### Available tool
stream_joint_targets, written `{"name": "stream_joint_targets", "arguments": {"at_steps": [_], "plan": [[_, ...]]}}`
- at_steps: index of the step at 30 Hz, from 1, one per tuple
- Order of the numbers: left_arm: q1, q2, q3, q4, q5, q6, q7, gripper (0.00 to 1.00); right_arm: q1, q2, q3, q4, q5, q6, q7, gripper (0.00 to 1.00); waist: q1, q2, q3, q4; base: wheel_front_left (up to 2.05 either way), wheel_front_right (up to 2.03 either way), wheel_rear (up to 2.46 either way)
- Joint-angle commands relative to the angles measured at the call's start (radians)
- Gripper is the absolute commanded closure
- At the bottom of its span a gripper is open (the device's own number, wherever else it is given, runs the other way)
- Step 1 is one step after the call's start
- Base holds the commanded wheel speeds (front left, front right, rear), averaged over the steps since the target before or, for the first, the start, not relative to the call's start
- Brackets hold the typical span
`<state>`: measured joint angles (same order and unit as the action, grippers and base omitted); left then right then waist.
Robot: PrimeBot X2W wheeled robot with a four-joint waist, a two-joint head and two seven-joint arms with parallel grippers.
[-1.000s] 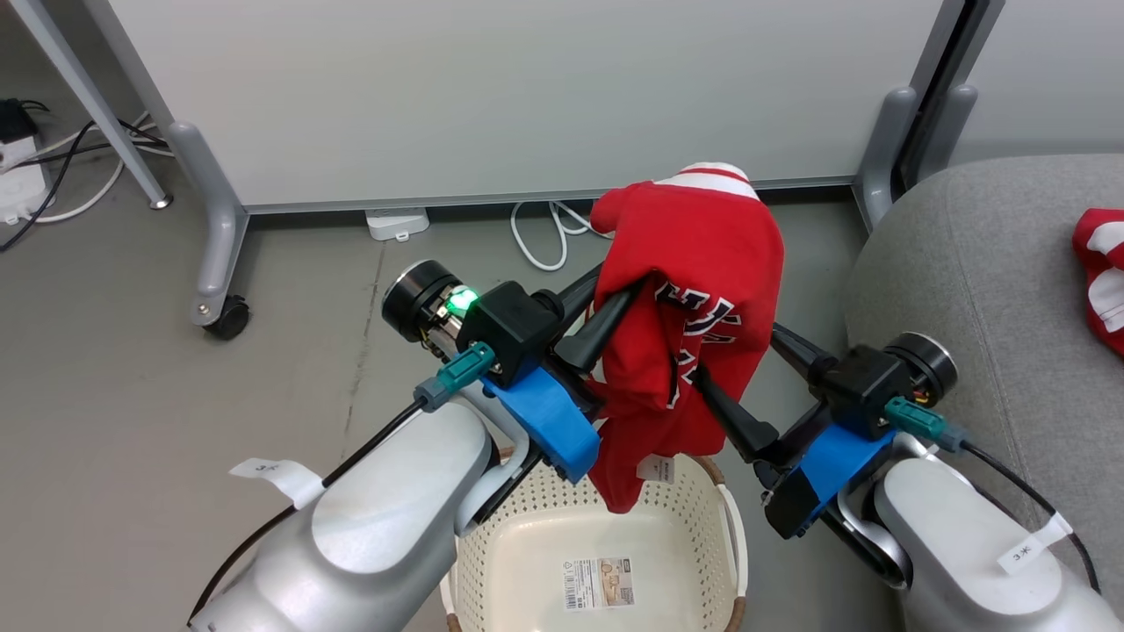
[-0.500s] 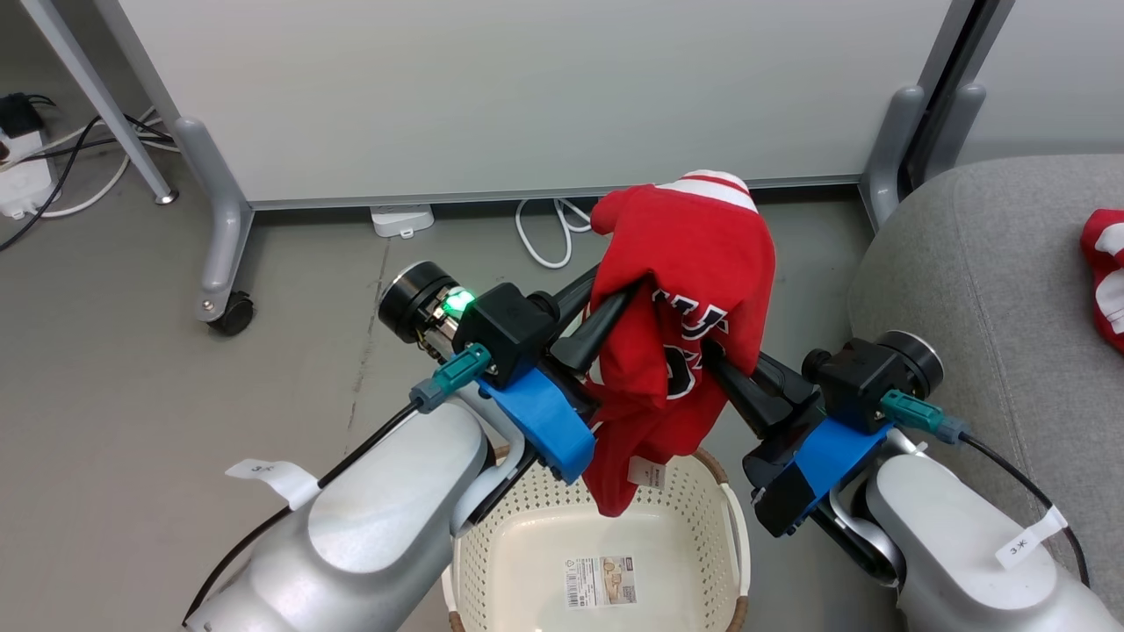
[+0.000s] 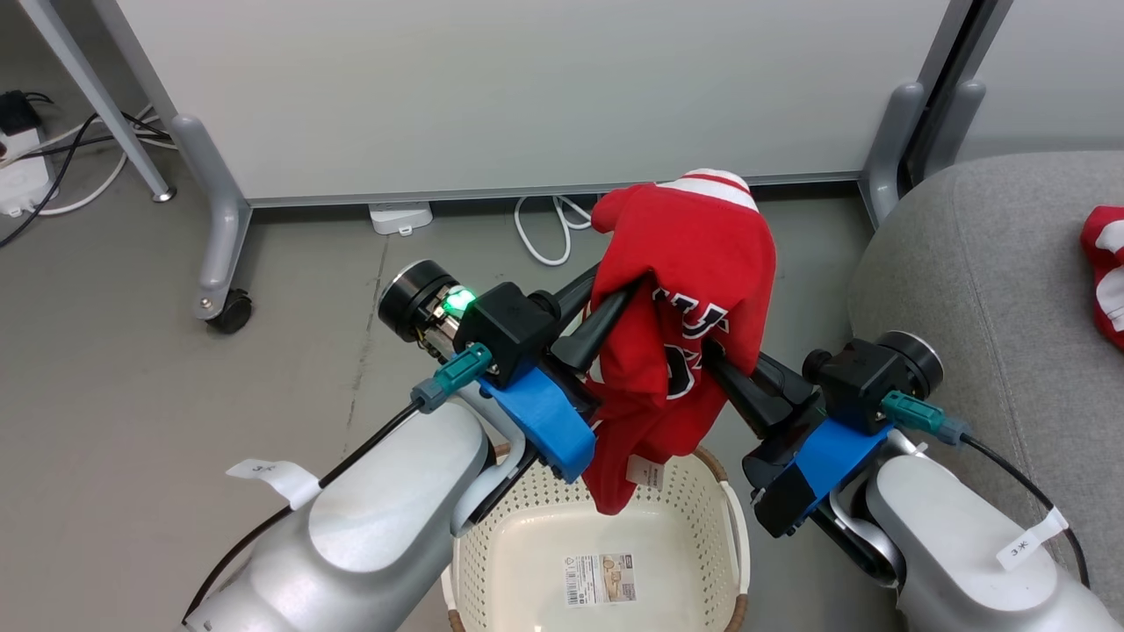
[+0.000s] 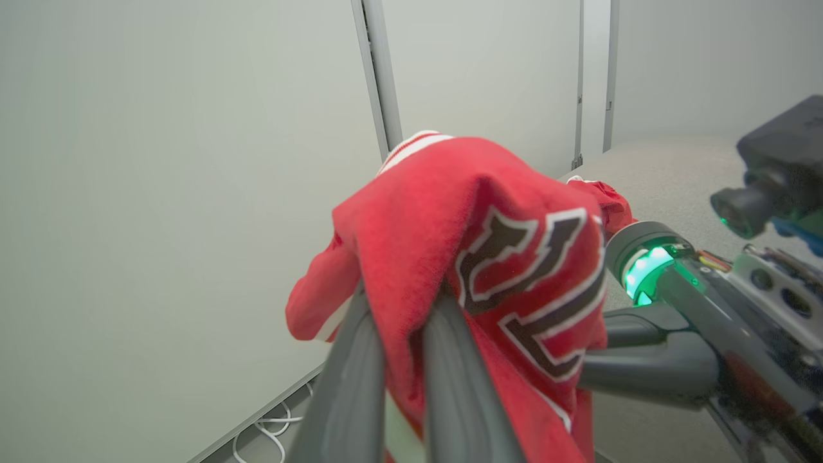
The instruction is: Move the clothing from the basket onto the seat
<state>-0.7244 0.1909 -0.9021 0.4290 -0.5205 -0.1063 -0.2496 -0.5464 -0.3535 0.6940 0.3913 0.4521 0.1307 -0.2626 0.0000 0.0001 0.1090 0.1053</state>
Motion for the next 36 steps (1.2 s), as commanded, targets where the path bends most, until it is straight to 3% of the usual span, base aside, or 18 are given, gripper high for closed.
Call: {"name": "stream_joint_targets", "arguments": {"at_steps": [1, 5, 6, 7, 23, 36], "plan": [[-0.012, 0.004, 0.000, -0.001, -0.005, 0.002, -0.006, 1.00, 0.003, 0.000, -0.002, -0.003, 0.005, 0.000, -0.003, 1.00, 0.0000, -0.0001, 0.001, 0.000, 0.00, 0.00, 0.00], [-0.012, 0.005, 0.000, 0.002, -0.008, 0.008, -0.007, 1.00, 0.002, 0.001, -0.004, -0.003, 0.005, 0.000, -0.003, 1.00, 0.0000, -0.0001, 0.002, -0.001, 0.00, 0.00, 0.00], [-0.013, 0.005, 0.003, 0.002, -0.005, 0.013, -0.008, 0.60, 0.002, 0.001, -0.004, -0.003, 0.005, 0.000, -0.003, 1.00, 0.0000, -0.0001, 0.002, -0.001, 0.00, 0.00, 0.00], [-0.014, 0.006, 0.004, 0.003, -0.001, 0.017, -0.009, 0.00, 0.002, 0.001, -0.004, -0.002, 0.005, 0.000, -0.003, 1.00, 0.0000, -0.0001, 0.002, -0.001, 0.00, 0.00, 0.00], [-0.022, 0.011, 0.005, -0.001, 0.008, 0.028, -0.012, 0.00, -0.001, -0.001, -0.025, -0.007, -0.007, 0.000, -0.004, 1.00, 0.0000, -0.0001, 0.023, -0.009, 0.00, 0.00, 0.00], [-0.024, 0.014, 0.000, -0.008, 0.013, 0.038, -0.014, 0.00, 0.041, 0.021, -0.160, -0.033, -0.052, 0.000, -0.004, 1.00, 0.0000, -0.0001, 0.076, -0.087, 0.00, 0.00, 0.00]]}}
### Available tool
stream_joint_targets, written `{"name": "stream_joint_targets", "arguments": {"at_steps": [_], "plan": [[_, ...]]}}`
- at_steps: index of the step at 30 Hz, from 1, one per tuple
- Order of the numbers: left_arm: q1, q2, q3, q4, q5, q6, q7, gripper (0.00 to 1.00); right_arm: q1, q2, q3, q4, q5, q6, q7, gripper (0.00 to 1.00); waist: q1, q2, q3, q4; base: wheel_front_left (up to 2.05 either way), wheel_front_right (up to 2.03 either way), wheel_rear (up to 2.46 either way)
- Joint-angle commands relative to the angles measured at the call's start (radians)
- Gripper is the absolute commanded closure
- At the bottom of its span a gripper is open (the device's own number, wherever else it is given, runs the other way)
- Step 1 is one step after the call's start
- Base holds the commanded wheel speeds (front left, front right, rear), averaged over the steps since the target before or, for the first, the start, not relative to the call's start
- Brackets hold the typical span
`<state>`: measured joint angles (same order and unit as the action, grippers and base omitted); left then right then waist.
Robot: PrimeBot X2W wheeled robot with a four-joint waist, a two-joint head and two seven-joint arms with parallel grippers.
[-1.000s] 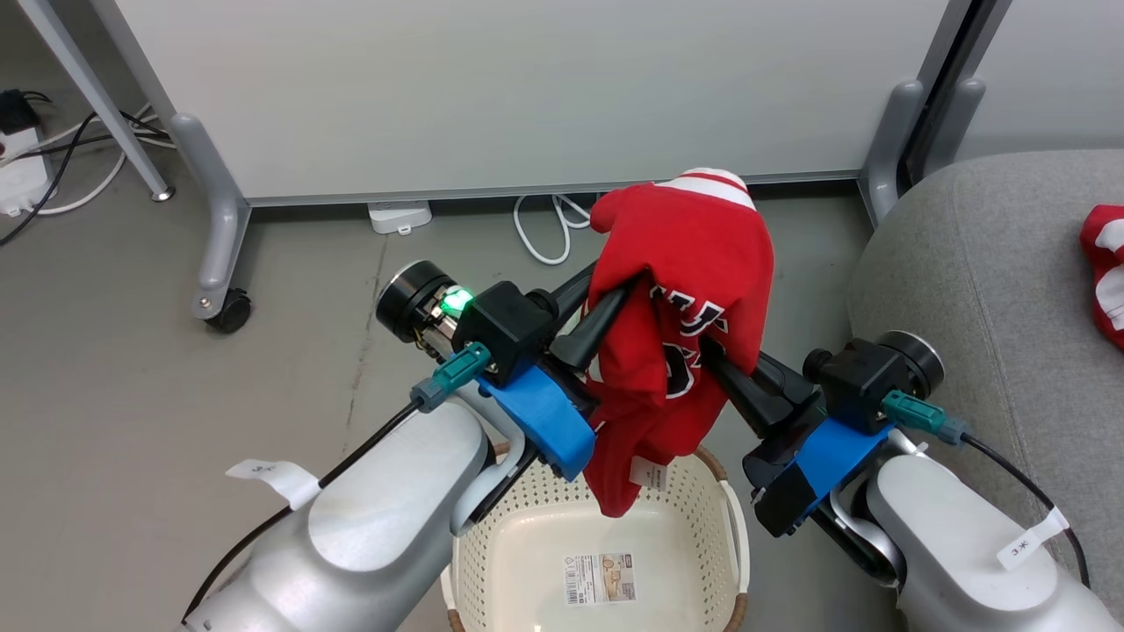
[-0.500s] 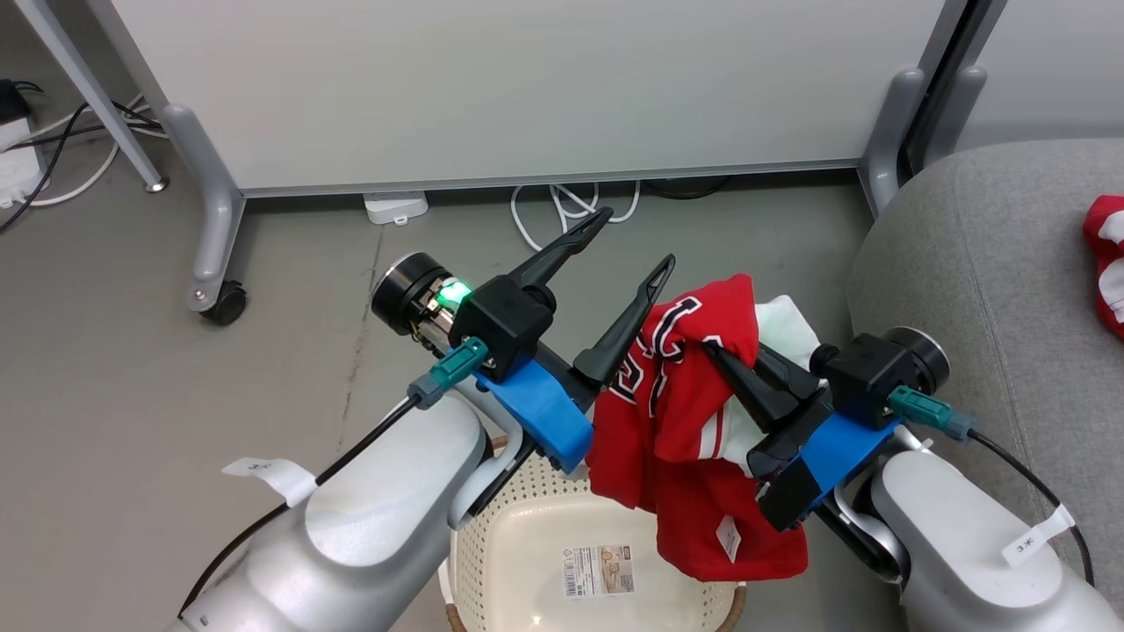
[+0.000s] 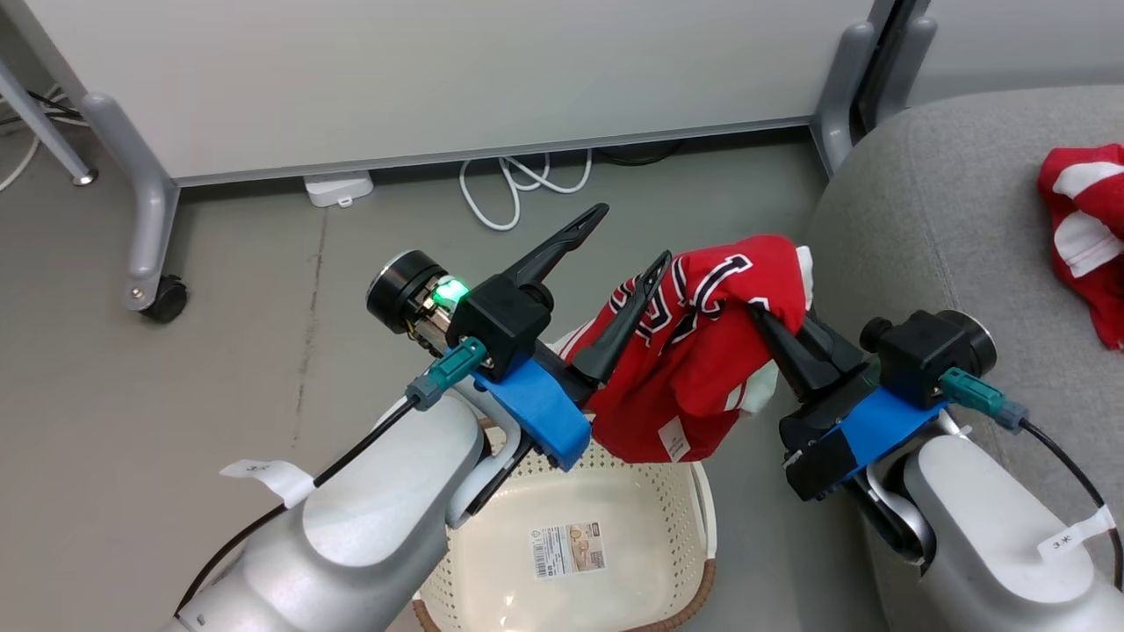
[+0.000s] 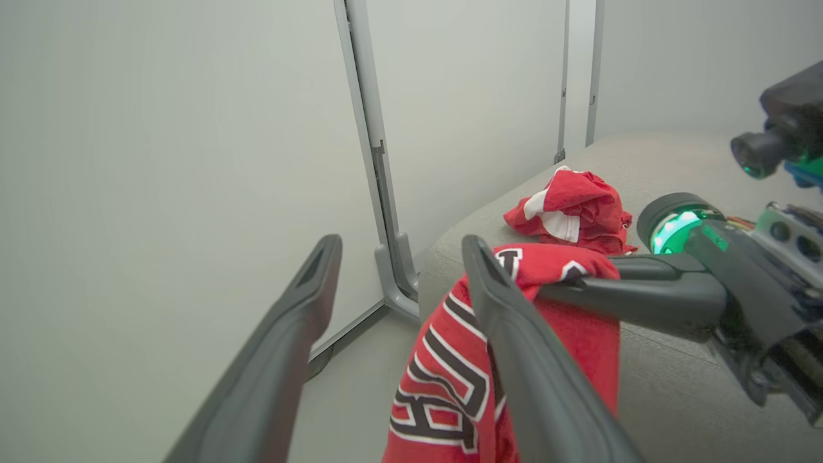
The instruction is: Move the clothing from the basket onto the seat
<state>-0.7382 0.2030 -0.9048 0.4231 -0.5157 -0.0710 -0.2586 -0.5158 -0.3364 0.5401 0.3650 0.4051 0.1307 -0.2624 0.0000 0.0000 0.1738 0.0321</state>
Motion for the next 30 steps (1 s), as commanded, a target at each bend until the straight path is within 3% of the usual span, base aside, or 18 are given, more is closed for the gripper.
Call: {"name": "stream_joint_targets", "arguments": {"at_steps": [1, 14, 30], "plan": [[-0.011, 0.003, 0.002, -0.003, 0.008, 0.003, -0.005, 0.00, 0.017, 0.007, -0.019, -0.010, -0.012, 0.000, -0.004, 1.00, 0.0000, 0.0000, 0.016, -0.022, 0.00, 0.00, 0.00], [-0.031, 0.012, -0.010, -0.003, 0.022, 0.002, -0.006, 0.00, 0.082, 0.044, -0.156, -0.056, -0.061, 0.000, -0.004, 1.00, 0.0000, 0.0000, 0.068, -0.149, 0.00, 0.00, 0.00], [-0.063, 0.019, -0.033, 0.002, 0.029, -0.003, 0.002, 0.00, 0.148, 0.093, -0.240, -0.091, -0.087, 0.000, -0.004, 1.00, 0.0000, 0.0000, 0.103, -0.286, 0.00, 0.00, 0.00]]}}
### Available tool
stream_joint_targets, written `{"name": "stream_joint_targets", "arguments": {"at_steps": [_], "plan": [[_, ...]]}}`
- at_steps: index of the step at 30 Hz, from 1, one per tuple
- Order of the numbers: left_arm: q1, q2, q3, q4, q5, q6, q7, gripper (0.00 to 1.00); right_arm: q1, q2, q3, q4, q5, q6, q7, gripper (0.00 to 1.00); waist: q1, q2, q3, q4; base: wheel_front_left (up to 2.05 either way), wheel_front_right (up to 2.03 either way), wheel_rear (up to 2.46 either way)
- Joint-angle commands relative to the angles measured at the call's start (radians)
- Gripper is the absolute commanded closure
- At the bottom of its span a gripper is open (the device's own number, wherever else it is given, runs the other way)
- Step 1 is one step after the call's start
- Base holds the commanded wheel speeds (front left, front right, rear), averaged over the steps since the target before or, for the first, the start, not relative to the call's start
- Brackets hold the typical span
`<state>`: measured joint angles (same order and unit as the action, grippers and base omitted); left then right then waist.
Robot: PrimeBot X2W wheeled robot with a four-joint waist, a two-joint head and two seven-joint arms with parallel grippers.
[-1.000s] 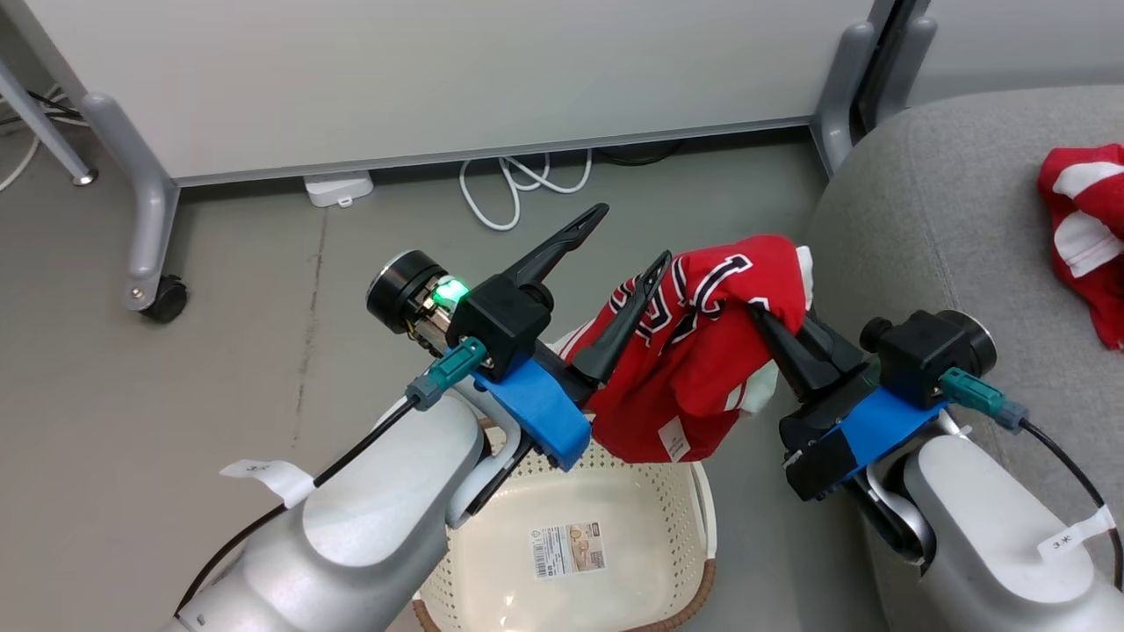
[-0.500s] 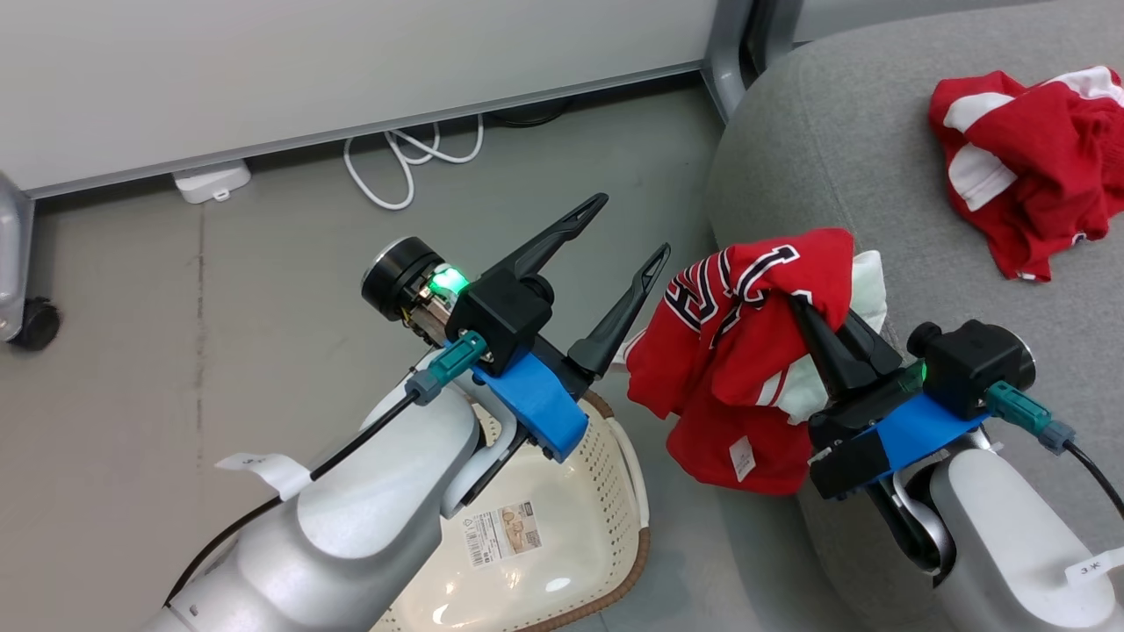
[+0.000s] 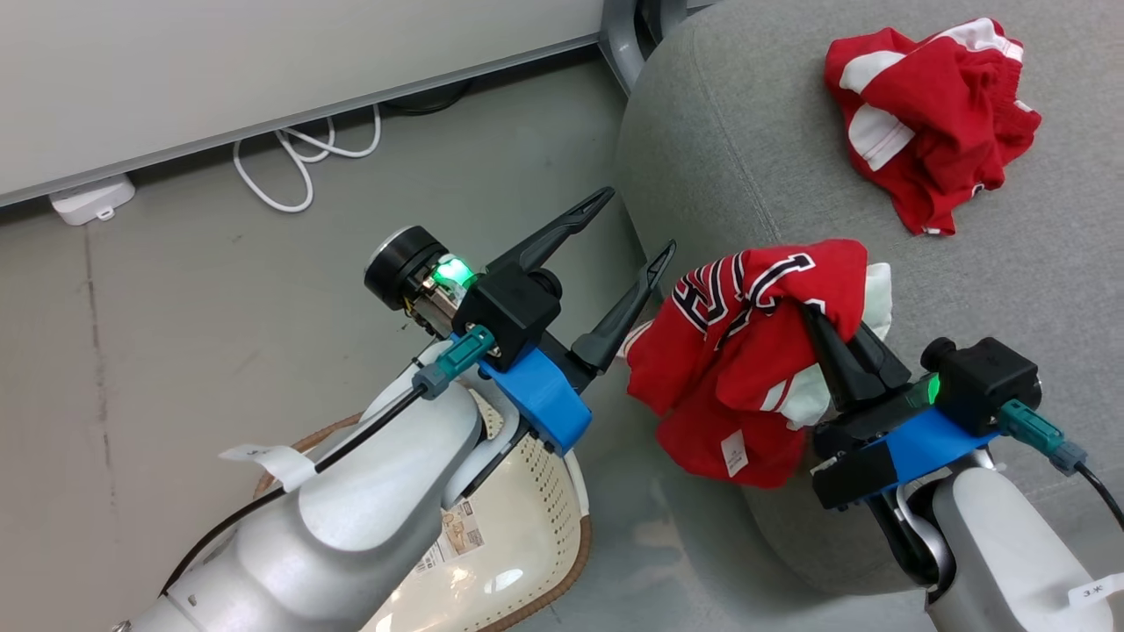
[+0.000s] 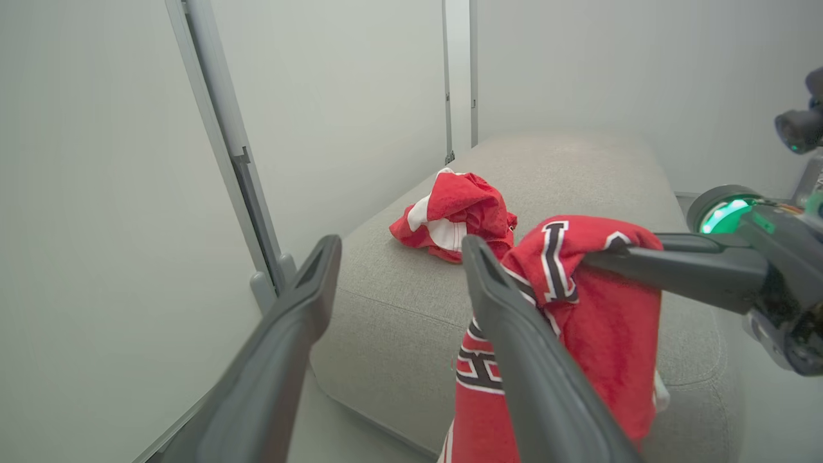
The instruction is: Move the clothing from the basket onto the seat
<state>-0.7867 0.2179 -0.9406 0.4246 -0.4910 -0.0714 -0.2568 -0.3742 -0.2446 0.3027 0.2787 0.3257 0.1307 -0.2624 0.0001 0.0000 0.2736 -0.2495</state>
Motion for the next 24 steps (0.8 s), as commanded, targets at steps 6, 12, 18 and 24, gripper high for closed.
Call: {"name": "stream_joint_targets", "arguments": {"at_steps": [6, 12, 18, 24], "plan": [[-0.021, 0.008, -0.004, 0.005, 0.004, -0.002, 0.002, 0.00, 0.023, 0.016, -0.020, -0.016, -0.012, 0.000, -0.004, 1.00, -0.0001, 0.0000, 0.009, -0.033, 0.00, 0.00, 0.00], [-0.024, 0.011, -0.009, 0.005, 0.001, 0.000, 0.002, 0.00, 0.034, 0.028, -0.040, -0.025, -0.011, 0.000, -0.004, 1.00, -0.0001, 0.0000, 0.016, -0.050, 0.00, 0.00, 0.00], [-0.029, 0.023, -0.004, -0.006, -0.003, 0.007, 0.004, 0.00, -0.012, 0.029, -0.075, -0.061, -0.020, 0.000, -0.004, 1.00, -0.0001, 0.0000, 0.042, -0.056, 0.00, 0.00, 0.00], [-0.059, 0.047, 0.002, -0.028, 0.008, 0.016, 0.018, 0.00, -0.140, 0.017, -0.163, -0.126, -0.037, 0.000, -0.004, 1.00, -0.0001, 0.0000, 0.108, -0.052, 0.00, 0.00, 0.00]]}}
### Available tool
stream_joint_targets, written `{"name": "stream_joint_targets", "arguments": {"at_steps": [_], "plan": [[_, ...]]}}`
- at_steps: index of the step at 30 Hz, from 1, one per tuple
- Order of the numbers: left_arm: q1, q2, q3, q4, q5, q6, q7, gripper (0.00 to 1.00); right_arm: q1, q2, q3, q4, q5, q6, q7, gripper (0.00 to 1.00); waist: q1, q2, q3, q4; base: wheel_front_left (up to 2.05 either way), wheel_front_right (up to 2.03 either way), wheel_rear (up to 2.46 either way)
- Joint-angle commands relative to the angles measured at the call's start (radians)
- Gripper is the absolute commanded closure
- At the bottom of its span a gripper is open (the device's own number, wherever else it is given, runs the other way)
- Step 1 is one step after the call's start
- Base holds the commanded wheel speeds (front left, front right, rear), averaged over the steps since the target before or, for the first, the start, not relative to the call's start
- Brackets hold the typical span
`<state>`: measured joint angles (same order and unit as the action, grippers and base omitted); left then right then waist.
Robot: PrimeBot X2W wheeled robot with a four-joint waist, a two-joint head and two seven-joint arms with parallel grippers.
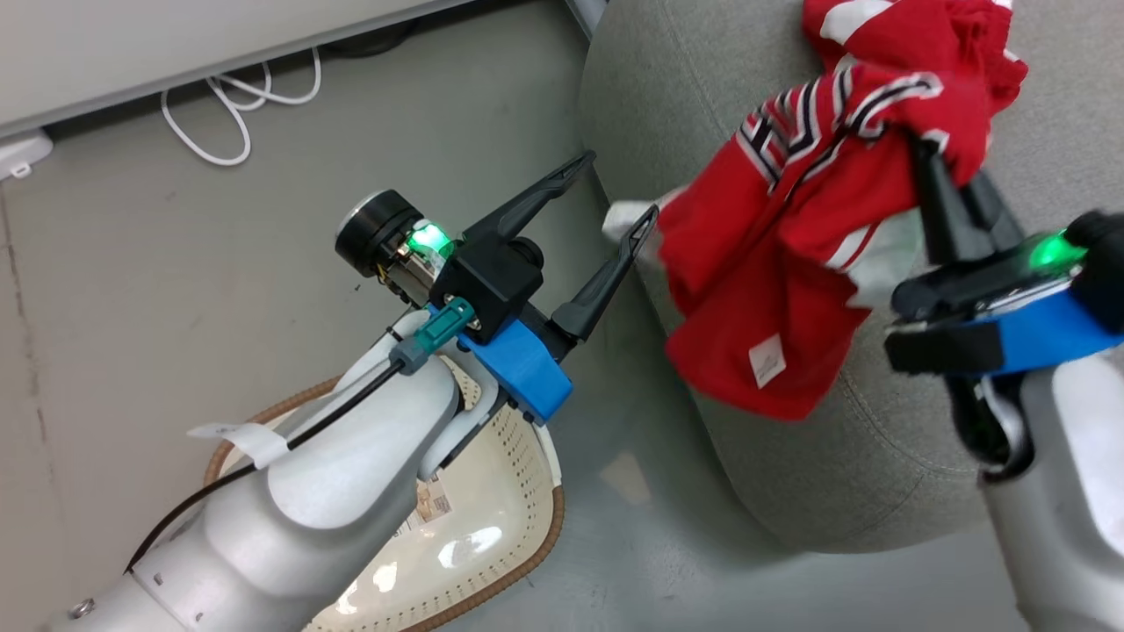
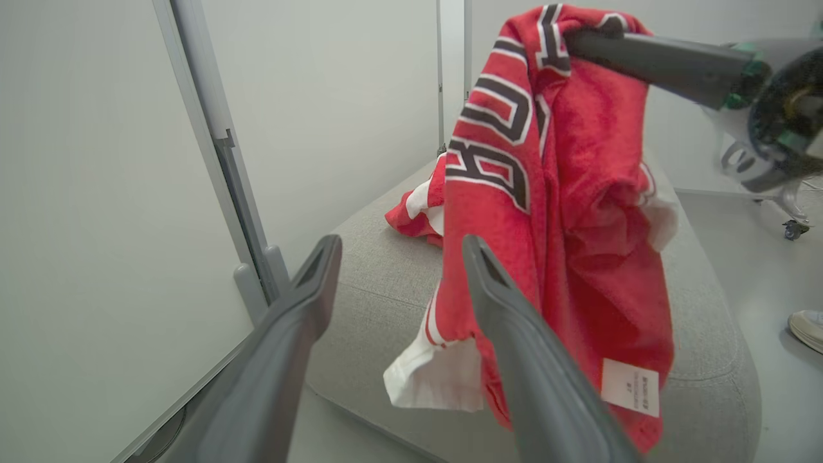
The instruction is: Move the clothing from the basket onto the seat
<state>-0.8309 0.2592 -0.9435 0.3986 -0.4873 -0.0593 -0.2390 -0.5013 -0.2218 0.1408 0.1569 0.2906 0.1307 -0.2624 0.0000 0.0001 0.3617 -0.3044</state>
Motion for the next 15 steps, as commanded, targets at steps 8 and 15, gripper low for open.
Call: {"name": "stream_joint_targets", "arguments": {"at_steps": [8, 15], "plan": [[-0.074, 0.039, 0.007, -0.045, 0.030, 0.013, 0.029, 0.00, -0.247, -0.041, -0.173, -0.078, -0.040, 0.000, -0.004, 1.00, 0.0000, -0.0001, 0.162, 0.020, 0.00, 0.00, 0.00], [-0.125, 0.058, -0.005, -0.077, 0.056, 0.009, 0.057, 0.00, -0.430, -0.139, -0.333, -0.084, -0.066, 0.000, -0.004, 1.00, 0.0000, -0.0001, 0.282, 0.031, 0.00, 0.00, 0.00]]}}
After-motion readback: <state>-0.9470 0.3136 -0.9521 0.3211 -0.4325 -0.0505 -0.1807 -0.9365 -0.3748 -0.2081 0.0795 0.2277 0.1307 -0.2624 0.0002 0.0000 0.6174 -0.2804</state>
